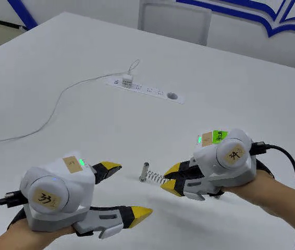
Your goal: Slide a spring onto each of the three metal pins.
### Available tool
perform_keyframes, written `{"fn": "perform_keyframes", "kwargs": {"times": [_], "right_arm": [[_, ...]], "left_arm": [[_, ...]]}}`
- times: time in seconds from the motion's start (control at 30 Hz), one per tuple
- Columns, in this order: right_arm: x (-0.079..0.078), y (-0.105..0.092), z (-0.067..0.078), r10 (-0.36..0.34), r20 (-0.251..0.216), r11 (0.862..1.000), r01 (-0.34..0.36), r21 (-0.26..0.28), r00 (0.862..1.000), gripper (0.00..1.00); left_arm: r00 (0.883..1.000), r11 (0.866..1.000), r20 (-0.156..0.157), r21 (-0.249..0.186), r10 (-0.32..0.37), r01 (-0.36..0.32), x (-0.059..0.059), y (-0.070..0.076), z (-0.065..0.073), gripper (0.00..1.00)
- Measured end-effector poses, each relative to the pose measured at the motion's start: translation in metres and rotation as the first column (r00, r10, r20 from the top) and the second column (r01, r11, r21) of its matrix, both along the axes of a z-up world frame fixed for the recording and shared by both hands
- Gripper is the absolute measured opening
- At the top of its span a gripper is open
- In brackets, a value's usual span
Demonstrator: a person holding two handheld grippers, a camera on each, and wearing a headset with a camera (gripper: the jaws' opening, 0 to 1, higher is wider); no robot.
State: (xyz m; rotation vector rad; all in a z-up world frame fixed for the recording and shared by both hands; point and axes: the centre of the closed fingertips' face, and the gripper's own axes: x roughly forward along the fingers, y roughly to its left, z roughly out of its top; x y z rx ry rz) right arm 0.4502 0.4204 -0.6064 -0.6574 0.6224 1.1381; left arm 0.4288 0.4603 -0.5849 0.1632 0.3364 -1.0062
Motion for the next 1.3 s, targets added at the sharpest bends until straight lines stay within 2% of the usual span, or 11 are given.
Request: {"fn": "perform_keyframes", "kwargs": {"times": [0.13,0.23,0.43,0.53,0.63,0.8,0.97,1.3], "right_arm": [[-0.007,0.001,0.007,0.008,0.010,1.000,-0.008,0.008,1.000,0.11],[-0.011,0.002,0.010,0.016,0.015,1.000,-0.016,0.011,1.000,0.11],[-0.024,0.008,0.014,0.064,0.015,0.998,-0.064,0.010,0.998,0.11],[-0.031,0.011,0.017,0.098,0.018,0.995,-0.098,0.004,0.995,0.11],[-0.034,0.013,0.018,0.122,0.022,0.993,-0.122,-0.005,0.992,0.11],[-0.041,0.017,0.021,0.161,0.027,0.987,-0.160,-0.014,0.987,0.11],[-0.047,0.020,0.020,0.198,0.033,0.980,-0.197,-0.033,0.980,0.11],[-0.053,0.020,0.018,0.231,0.032,0.972,-0.229,-0.059,0.972,0.11]], "left_arm": [[0.997,0.997,0.038,0.043,-0.068,0.067,-0.001,-0.007,0.006,0.61],[0.995,0.995,0.044,0.045,-0.087,0.085,-0.002,-0.011,0.008,0.58],[0.988,0.987,0.034,0.071,-0.150,0.147,-0.008,-0.016,0.007,0.52],[0.977,0.973,0.035,0.111,-0.209,0.204,-0.014,-0.019,0.004,0.45],[0.971,0.965,0.039,0.128,-0.237,0.231,-0.017,-0.021,0.003,0.41],[0.964,0.959,0.042,0.118,-0.263,0.256,-0.020,-0.025,0.007,0.32],[0.955,0.948,0.049,0.147,-0.291,0.282,-0.023,-0.027,0.006,0.26],[0.953,0.943,0.033,0.157,-0.303,0.294,-0.025,-0.026,0.006,0.17]]}}
